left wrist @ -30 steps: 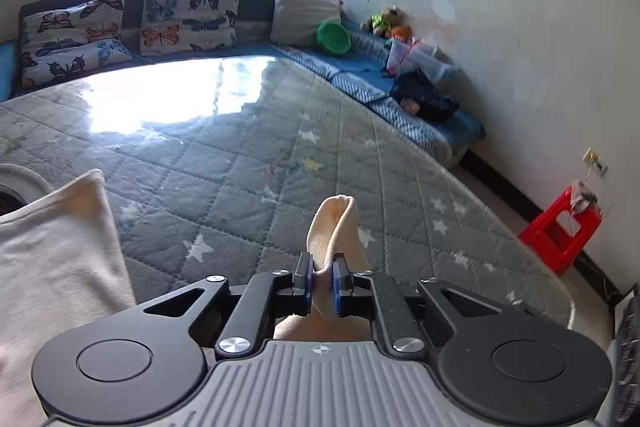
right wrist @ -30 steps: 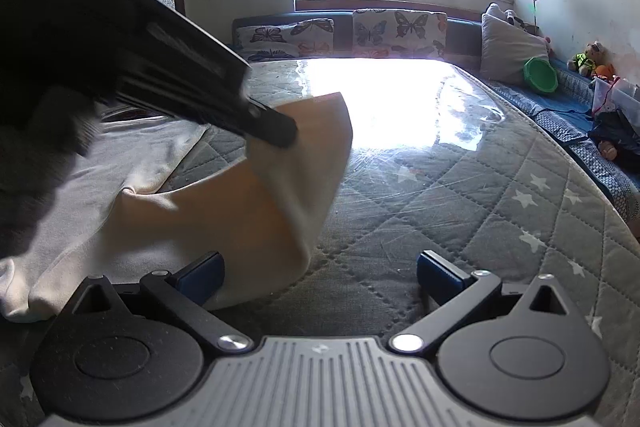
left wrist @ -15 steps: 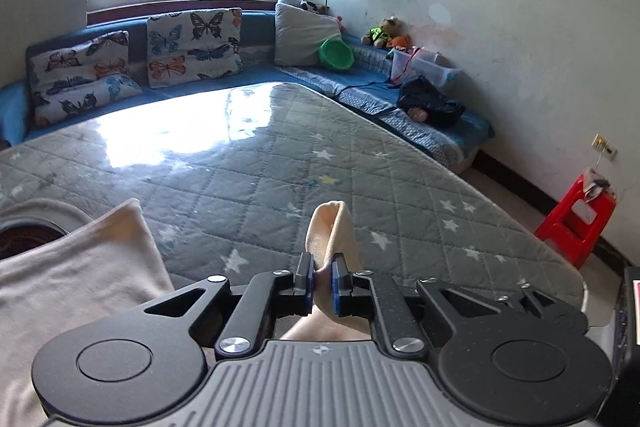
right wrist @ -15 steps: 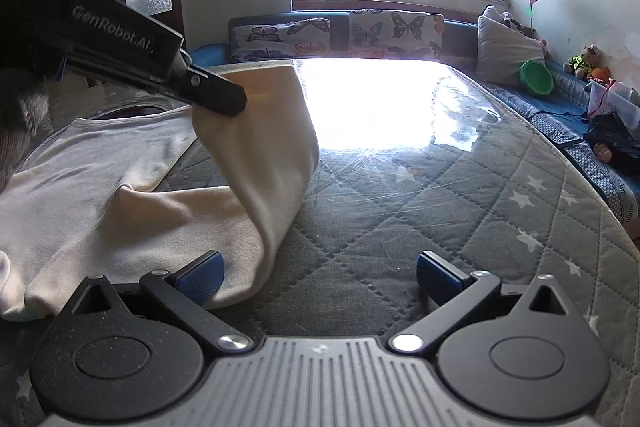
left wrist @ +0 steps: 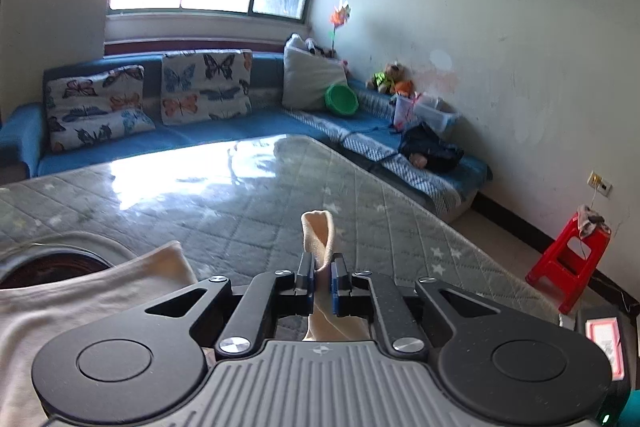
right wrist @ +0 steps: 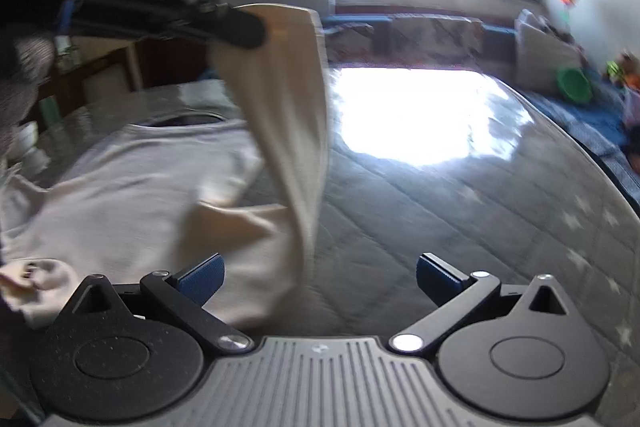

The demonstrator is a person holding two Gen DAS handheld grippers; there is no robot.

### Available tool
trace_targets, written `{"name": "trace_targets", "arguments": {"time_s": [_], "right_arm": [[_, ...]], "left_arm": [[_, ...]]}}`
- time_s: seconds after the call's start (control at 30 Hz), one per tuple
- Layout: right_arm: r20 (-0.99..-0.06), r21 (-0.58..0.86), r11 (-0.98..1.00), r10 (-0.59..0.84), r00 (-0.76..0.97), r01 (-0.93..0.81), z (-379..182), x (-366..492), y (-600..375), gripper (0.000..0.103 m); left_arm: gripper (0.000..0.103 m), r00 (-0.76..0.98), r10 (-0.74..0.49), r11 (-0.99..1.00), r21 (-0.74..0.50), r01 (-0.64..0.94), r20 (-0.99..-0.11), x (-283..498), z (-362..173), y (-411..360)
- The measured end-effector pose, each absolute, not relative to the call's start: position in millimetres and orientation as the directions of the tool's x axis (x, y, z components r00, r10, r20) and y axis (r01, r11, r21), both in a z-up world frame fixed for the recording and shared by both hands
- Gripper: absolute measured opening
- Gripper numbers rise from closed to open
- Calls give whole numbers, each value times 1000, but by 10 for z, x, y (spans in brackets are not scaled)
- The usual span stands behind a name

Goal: Fold clothes
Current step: 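Lift the sleeve with the left gripper and carry it across the body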

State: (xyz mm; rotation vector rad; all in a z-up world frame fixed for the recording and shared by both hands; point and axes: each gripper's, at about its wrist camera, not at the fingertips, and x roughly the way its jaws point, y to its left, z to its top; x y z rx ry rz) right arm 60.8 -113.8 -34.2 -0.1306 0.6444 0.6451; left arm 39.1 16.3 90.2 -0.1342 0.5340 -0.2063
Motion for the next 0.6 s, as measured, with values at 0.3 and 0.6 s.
{"name": "trace_targets", "arguments": {"time_s": [0.3,0.6], "right_arm": [[-620,7,739,531,577,-673,-382,382,-633,103],[-624,-145,773,414,663,-618,-467,243,-514,103]], "left_arm": [[8,886,-201,973,-189,132,-418,-69,1195,436],[8,923,-140,973,-225,60,-358,-625,1248,864]]}}
